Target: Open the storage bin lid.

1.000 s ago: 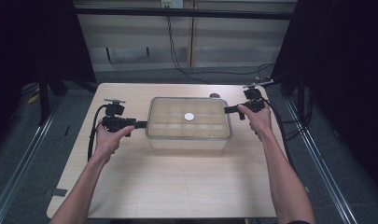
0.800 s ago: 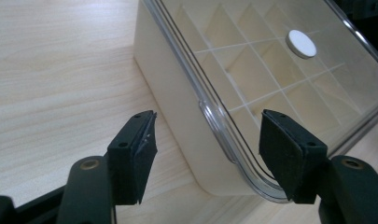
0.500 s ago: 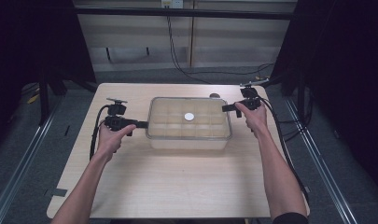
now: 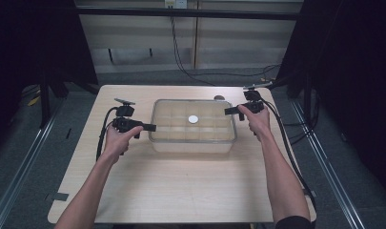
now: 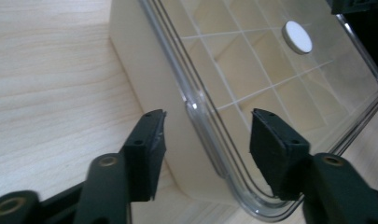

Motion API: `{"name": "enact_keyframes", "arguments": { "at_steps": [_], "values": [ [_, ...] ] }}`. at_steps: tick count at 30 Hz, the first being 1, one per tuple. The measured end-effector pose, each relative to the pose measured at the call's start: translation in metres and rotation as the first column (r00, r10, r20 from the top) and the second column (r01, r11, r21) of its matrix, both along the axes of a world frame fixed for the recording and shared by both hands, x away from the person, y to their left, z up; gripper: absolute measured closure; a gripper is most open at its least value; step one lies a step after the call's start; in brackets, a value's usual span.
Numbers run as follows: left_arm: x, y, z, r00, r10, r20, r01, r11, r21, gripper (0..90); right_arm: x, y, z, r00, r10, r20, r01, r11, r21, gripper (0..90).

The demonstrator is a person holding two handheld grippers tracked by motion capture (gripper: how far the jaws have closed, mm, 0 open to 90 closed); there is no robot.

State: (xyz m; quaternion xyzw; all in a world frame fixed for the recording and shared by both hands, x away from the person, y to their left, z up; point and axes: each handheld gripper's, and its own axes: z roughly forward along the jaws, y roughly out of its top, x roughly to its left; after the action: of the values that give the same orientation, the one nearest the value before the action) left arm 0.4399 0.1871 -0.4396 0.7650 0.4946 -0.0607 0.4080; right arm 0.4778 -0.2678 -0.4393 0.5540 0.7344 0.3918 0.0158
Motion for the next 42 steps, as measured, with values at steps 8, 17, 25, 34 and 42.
{"name": "enact_keyframes", "arguments": {
  "at_steps": [8, 17, 25, 34, 42],
  "values": [
    [0.000, -0.005, 0.001, 0.9999, -0.014, -0.009, 0.014, 0.9999, 0.008, 54.8, 0.002, -0.001, -0.002, 0.9999, -0.009, -0.011, 0.010, 1.000, 0.020, 48.6],
    [0.000, -0.005, 0.002, 1.0000, -0.001, -0.008, 0.001, 0.9999, 0.016, 56.1, 0.002, 0.001, -0.001, 0.9999, -0.014, 0.001, 0.014, 1.000, 0.027, 49.3],
    [-0.001, -0.007, 0.003, 1.0000, 0.007, -0.006, -0.007, 0.9999, 0.015, 55.1, 0.001, -0.001, 0.002, 0.9997, -0.024, 0.010, 0.024, 0.999, 0.024, 51.9],
    [-0.002, -0.004, 0.008, 0.9998, -0.011, 0.015, 0.011, 0.9999, 0.008, 60.1, 0.001, -0.001, 0.006, 0.9989, -0.040, 0.023, 0.039, 0.998, 0.040, 54.9],
    [-0.002, -0.002, 0.010, 0.9996, -0.022, 0.015, 0.022, 0.9997, -0.014, 63.3, -0.001, -0.004, 0.011, 0.9982, -0.053, 0.028, 0.051, 0.997, 0.066, 58.6]
  ]
}}
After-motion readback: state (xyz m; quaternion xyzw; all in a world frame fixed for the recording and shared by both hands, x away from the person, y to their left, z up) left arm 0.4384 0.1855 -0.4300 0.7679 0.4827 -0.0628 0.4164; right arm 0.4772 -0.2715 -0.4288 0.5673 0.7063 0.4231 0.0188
